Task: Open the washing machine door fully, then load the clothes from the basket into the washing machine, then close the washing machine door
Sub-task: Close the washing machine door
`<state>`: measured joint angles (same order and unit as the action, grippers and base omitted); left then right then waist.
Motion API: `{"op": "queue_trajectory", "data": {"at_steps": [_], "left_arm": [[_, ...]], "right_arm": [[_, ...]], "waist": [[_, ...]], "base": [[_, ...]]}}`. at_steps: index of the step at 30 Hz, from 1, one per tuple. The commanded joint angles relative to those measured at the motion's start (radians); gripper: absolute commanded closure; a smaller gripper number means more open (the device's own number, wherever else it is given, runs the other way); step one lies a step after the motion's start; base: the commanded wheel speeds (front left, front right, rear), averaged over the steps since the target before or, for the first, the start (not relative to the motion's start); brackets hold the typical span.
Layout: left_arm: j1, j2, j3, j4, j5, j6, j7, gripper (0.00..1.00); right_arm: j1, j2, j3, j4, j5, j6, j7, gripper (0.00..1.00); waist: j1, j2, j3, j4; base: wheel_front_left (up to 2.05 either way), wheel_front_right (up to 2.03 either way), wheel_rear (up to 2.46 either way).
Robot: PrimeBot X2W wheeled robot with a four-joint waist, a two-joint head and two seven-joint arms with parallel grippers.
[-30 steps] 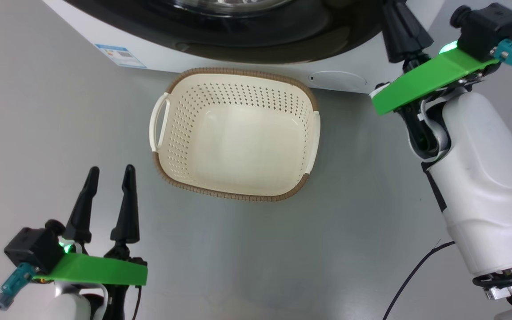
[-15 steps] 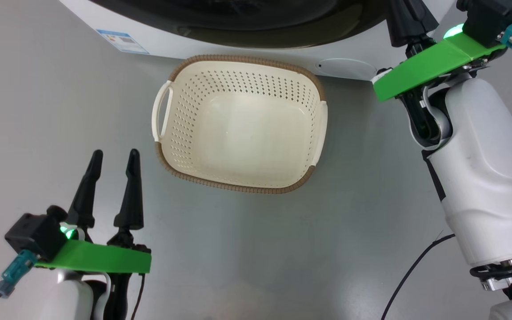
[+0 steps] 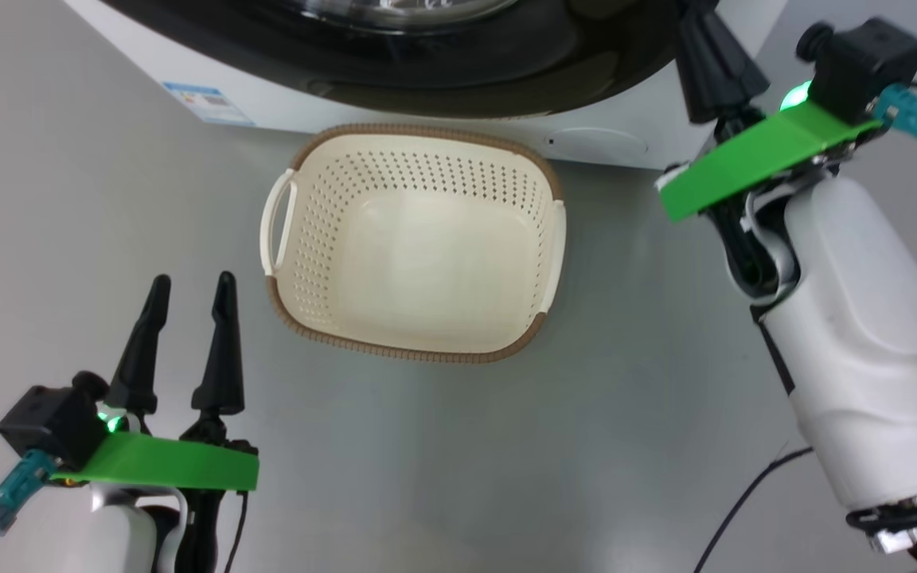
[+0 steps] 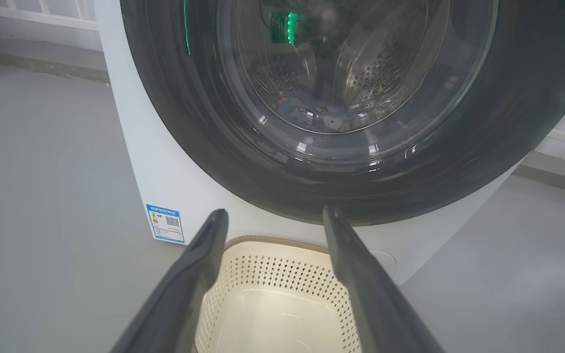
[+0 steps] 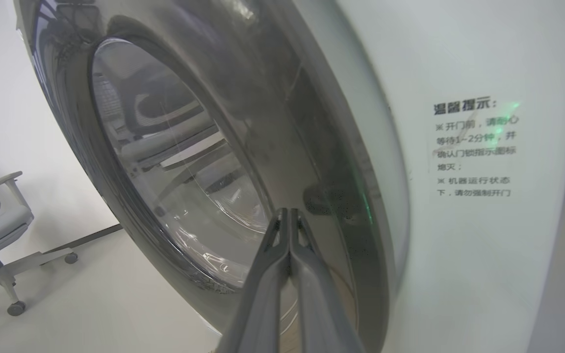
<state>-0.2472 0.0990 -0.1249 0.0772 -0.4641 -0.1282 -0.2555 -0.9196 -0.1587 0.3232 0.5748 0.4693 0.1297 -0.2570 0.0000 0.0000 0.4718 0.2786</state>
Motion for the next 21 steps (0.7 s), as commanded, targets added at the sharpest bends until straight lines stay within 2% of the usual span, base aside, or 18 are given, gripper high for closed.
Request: {"op": "queue_trajectory", "data": {"at_steps": [1,2,21], "left_arm": [[0.010,0.034,0.042,-0.011,0.004,-0.003,-0.006,0.00],[0.014,0.035,0.045,-0.009,0.004,-0.003,-0.006,0.00],[0.094,0.086,0.084,0.028,-0.007,-0.003,-0.006,0.00]], "right_arm": [[0.036,0.025,0.017,-0.035,0.012,0.001,-0.005,0.30],[0.049,0.023,0.019,-0.040,0.013,0.001,-0.005,0.00],[0.285,0.008,0.046,-0.071,0.030,0.001,-0.005,0.00]], "waist": [[0.0000,0.0000,-0.021,-0.017],[0.0000,0.0000,-0.029,-0.022],[0.0000,0.0000,-0.176,-0.140]], "base": [[0.00,0.00,0.00],[0.00,0.00,0.00],[0.05,-0.05,-0.01]]}}
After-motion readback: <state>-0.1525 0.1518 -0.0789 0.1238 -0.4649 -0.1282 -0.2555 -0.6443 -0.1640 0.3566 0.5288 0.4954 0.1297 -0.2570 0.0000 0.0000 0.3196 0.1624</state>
